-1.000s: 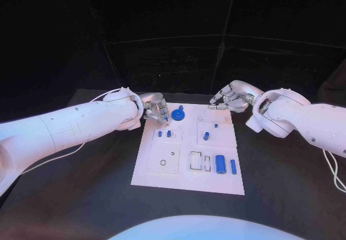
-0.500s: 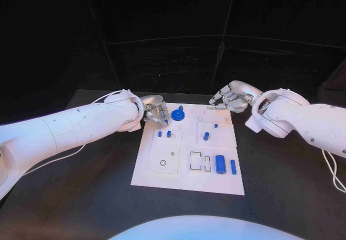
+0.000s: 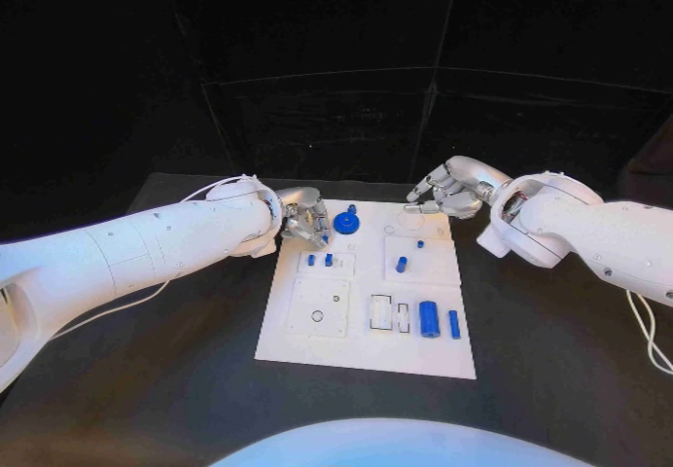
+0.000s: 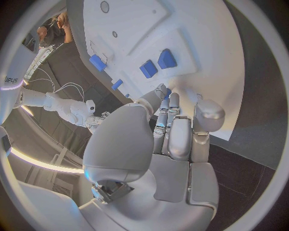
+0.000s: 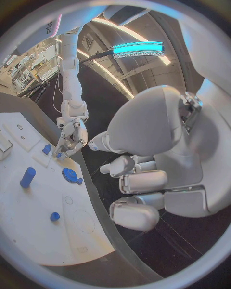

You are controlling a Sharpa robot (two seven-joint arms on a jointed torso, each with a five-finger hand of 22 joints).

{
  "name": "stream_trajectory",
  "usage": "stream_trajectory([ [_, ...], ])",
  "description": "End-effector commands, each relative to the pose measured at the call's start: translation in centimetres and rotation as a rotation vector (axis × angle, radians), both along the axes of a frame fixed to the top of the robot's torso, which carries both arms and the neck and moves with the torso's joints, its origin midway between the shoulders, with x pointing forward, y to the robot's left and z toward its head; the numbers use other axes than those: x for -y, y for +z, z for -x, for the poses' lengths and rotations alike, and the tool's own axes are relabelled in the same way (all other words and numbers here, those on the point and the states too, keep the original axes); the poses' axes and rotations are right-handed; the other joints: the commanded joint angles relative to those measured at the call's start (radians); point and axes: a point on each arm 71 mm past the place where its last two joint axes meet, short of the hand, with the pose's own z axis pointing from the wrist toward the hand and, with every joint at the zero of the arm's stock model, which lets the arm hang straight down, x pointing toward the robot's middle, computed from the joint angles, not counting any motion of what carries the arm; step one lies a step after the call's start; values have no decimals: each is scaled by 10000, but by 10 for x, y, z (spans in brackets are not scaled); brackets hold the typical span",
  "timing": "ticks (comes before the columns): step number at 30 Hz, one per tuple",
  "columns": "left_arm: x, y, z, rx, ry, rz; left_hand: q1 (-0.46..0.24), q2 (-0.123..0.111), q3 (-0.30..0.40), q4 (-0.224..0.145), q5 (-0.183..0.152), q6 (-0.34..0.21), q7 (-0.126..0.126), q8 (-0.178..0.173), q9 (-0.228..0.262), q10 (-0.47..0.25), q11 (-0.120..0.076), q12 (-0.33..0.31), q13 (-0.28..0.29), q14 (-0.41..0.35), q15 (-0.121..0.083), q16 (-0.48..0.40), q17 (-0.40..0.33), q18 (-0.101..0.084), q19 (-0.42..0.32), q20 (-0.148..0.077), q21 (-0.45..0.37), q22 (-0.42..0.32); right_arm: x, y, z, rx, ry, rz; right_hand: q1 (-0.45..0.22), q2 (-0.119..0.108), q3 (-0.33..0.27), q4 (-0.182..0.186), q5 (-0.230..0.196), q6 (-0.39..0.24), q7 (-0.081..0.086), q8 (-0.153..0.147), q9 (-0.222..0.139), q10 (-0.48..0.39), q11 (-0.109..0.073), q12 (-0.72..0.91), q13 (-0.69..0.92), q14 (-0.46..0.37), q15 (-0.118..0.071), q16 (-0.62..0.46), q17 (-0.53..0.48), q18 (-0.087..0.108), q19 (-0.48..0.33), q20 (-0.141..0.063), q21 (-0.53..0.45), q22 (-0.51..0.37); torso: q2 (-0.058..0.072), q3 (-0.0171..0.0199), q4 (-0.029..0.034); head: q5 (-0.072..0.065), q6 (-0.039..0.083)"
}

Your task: Assemble the parts on the task board

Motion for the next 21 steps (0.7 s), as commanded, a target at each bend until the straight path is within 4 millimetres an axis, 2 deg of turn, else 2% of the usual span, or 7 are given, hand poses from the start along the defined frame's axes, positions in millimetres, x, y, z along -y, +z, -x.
stream_trajectory([
  [1,1,-1,0,-144,-30,-31,9,-86,47,-20,-20,64,16,-46,2,74,-25,-48,-2,180,-24,49,-5,-132,56,3,37,-8,-2,1,0,40,105,-56,41,71,-29,-29,69,-35,-29,59,-4,-26,12,10,-9,600,-70,-44,535,65,-7,-42,-34,3,1,0,-6,-16,-2],
  [21,-1,-7,-1,-476,62,-292,-31,-97,93,-63,-20,15,50,-163,-14,23,13,-186,-19,161,-1,31,-70,-131,33,20,14,-13,-1,1,0,47,95,-58,41,71,-29,-29,69,-35,-29,59,-4,-26,12,10,-9,600,-70,-44,535,65,-7,-42,-34,3,-5,-5,-1,-18,-37],
])
